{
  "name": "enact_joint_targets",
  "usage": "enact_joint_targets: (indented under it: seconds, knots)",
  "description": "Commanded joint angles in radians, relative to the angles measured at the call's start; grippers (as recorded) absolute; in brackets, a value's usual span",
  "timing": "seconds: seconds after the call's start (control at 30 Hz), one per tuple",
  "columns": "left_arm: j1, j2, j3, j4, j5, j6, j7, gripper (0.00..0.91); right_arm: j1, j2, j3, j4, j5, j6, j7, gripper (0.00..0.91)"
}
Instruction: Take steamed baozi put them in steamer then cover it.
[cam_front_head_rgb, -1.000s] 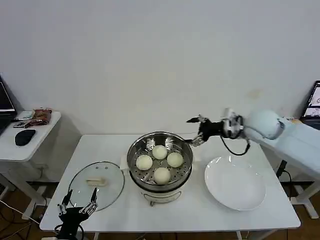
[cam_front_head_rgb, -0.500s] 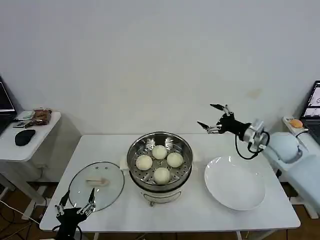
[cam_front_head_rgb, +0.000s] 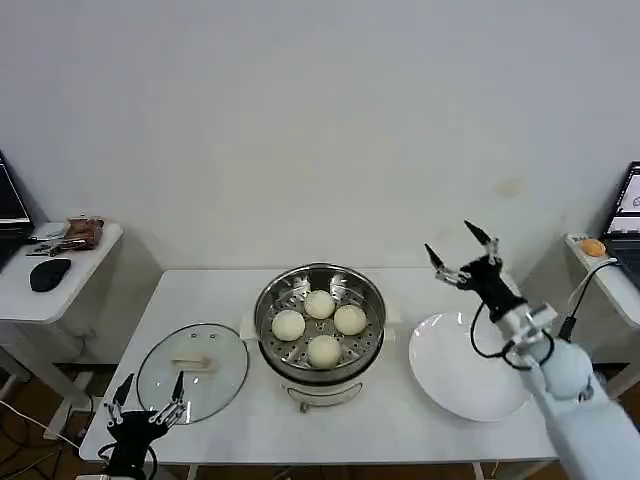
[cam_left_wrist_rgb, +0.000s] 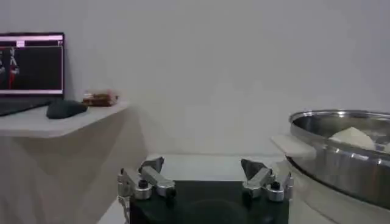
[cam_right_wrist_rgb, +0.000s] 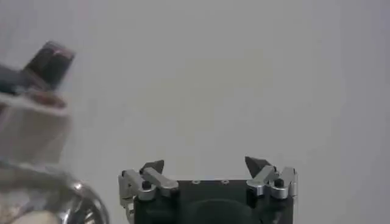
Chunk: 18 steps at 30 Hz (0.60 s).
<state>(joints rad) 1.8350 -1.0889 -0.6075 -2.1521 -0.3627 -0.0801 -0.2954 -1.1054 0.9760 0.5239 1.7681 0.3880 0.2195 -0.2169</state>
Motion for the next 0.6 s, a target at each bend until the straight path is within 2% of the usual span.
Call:
enact_joint_targets:
  seconds: [0.03,0.23,0.33,0.5,0.6]
  knots:
    - [-0.017,0.017,0.003,0.066,0.116,-0.023,0.051,0.907,-0.338,0.211,0.256,0.051,-0.044,0.09,0.021,0.907]
    - [-0.034,0.036,0.011,0.095,0.285,-0.02,0.017,0.907,-0.404,0.227,0.268,0.058,0.032,0.089,-0.003,0.907]
    - [-0.034,0.064,0.012,0.117,0.363,-0.025,0.018,0.907,-0.431,0.219,0.26,0.041,0.018,0.116,-0.013,0.907]
    - [-0.049,0.09,0.011,0.185,0.587,-0.105,-0.013,0.907,-0.454,0.215,0.259,0.033,0.012,0.139,-0.021,0.907]
    - [-0.031,0.11,0.005,0.2,0.688,-0.11,-0.008,0.907,-0.459,0.213,0.264,0.033,0.012,0.145,-0.023,0.907]
